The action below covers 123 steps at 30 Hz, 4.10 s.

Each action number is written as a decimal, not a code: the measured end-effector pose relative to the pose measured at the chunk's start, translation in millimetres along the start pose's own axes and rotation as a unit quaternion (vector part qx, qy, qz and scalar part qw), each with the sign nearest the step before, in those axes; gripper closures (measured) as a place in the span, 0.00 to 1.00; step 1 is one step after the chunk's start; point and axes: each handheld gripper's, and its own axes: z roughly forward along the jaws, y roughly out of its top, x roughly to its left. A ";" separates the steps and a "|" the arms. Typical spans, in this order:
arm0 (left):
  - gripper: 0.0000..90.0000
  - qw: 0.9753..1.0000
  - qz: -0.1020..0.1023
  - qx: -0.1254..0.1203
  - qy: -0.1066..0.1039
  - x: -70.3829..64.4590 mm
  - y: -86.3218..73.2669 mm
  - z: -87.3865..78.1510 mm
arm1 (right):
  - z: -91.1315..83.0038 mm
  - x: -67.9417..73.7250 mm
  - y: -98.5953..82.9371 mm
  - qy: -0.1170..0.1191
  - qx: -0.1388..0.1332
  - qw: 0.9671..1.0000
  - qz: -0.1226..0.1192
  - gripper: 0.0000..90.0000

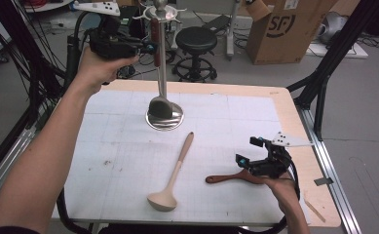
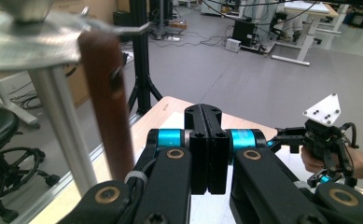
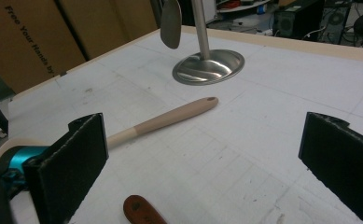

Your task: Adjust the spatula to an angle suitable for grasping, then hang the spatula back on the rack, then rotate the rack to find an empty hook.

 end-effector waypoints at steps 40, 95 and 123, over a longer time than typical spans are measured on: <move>1.00 1.000 -0.008 -0.021 0.019 -2.5 19.4 23.8 | -11.5 -3.5 -1.9 -0.014 -0.006 1.000 0.003 0.00; 1.00 0.996 -0.026 -0.024 0.078 12.0 16.9 9.9 | -7.8 -2.9 -1.1 -0.005 -0.004 1.000 -0.003 0.00; 1.00 0.993 -0.043 -0.026 0.108 31.4 12.9 -8.9 | -5.6 -4.1 -1.4 -0.001 0.001 1.000 -0.003 0.00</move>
